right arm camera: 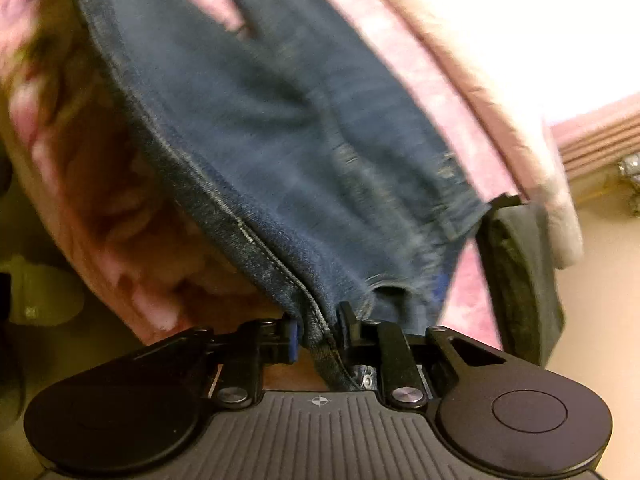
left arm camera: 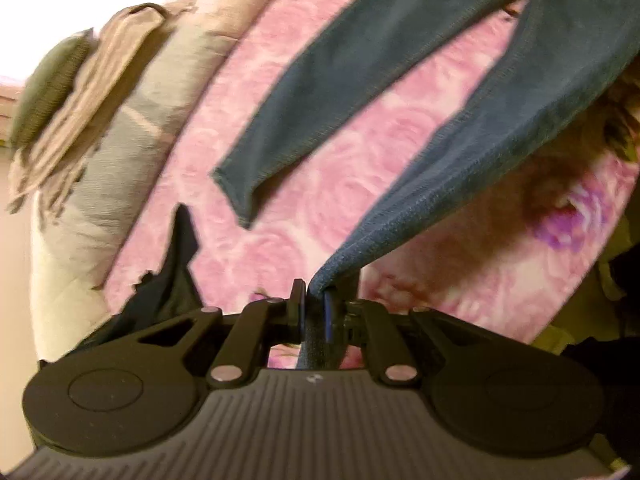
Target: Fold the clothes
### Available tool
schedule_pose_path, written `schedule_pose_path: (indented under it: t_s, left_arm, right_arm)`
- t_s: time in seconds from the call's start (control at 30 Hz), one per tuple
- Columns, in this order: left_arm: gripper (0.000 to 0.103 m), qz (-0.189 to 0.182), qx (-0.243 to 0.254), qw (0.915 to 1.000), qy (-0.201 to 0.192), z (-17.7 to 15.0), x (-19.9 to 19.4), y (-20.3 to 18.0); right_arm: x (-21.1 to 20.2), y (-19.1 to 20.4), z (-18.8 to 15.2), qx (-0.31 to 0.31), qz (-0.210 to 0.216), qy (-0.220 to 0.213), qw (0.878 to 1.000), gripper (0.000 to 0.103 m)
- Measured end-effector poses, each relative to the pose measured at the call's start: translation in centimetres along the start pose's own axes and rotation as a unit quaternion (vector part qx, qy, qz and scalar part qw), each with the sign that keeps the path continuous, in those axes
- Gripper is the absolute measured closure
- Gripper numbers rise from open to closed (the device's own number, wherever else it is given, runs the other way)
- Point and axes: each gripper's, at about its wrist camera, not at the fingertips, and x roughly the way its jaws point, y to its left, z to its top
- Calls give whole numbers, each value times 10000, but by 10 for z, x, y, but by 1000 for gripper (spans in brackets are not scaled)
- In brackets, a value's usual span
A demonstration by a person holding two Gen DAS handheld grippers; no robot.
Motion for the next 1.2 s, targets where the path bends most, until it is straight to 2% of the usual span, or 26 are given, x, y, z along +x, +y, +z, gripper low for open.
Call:
schedule_pose_path:
  t_s: [0.17,0.33,0.57,0.7,0.8,0.93,1.03,1.1,1.13,1.17,1.2]
  left_arm:
    - [95,223,155,9996,-70,19,-13,30]
    - [95,134,227,9996,-123,50,4,80]
    - [95,-498,321,9982,-46,109,78,149]
    - [95,-788,638,9948,40,136,132,159]
    - [95,-942,791,9924,102,155,169,162]
    - [94,-913,812,9923,193,184,213,164]
    - [84,-648,731,9945,374,207,244,161]
    - [84,-420,667,9954,553,219,259,158]
    - [83,-387,658,9953,592,223,261,157]
    - [82,-360,648,9953,625,226,263,155]
    - [80,-370,633,9954,622,226,259,153]
  right_arm:
    - [-36,-58,43,-161,-163,-287,9993,87]
    - [-25,-114,103,-693,-122,-436,9966,87]
    - [47,-166,188,-1323,159,-84,9910,87]
    - [97,-179,212,-1403,423,215,9890,87]
    - [137,-186,217,-1396,578,388,9878,87]
    - [178,-191,219,-1457,792,452,9851,87]
    - [211,-193,222,-1453,961,523,9833,86]
    - [231,-190,223,-1454,956,598,9829,64]
    - [235,-188,224,-1419,801,572,9850,34]
    - [235,-189,226,-1292,702,484,9879,24]
    - [236,-191,227,-1166,602,396,9906,24]
